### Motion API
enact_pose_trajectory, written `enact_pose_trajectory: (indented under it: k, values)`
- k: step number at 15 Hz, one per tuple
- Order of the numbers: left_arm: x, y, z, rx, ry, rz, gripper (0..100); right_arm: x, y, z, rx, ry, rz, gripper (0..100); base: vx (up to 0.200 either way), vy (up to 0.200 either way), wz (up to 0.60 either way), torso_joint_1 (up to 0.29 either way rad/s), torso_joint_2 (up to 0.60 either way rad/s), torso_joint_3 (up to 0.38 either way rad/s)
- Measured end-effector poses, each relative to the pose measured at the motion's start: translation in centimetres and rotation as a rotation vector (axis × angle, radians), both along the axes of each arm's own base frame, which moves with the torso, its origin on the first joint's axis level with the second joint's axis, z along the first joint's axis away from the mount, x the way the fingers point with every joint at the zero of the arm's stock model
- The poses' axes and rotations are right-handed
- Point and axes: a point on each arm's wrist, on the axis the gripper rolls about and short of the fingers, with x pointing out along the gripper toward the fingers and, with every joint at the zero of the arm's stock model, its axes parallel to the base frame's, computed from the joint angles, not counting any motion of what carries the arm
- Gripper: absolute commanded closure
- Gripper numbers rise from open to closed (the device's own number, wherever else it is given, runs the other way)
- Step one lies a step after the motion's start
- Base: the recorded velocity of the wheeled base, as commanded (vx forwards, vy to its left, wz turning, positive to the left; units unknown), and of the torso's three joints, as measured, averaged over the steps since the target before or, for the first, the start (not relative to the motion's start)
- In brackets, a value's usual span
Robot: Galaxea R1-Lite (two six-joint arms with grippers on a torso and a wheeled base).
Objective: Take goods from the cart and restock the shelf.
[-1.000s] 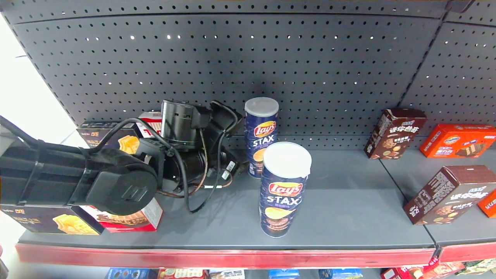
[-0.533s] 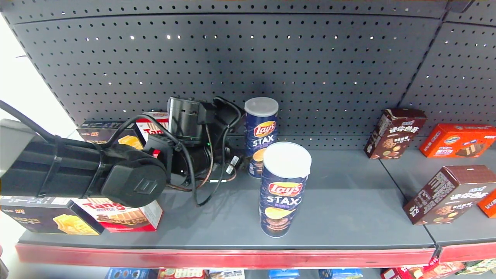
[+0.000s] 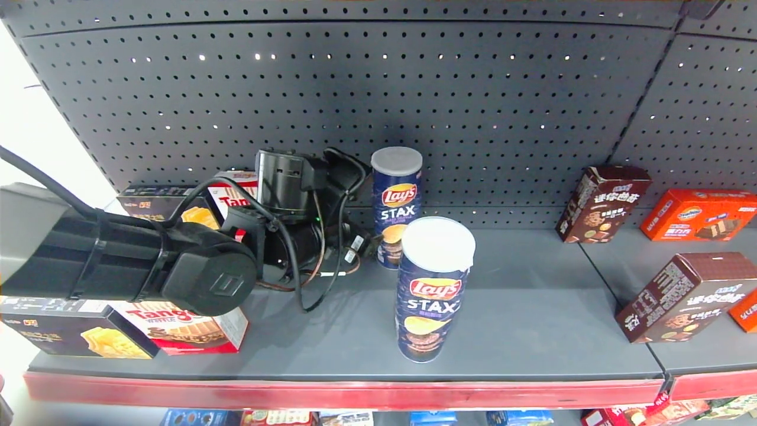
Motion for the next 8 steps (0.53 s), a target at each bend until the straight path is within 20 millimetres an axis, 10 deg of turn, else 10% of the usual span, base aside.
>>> enact_pose_trajectory:
  k: [8]
  values:
    - [-1.1,2.5,-0.2,0.028,-0.006,0.094,0,0.0,0.0,0.0,0.0,0.0,0.0,0,0.0,0.0,0.0,0.0,0.0,0.0]
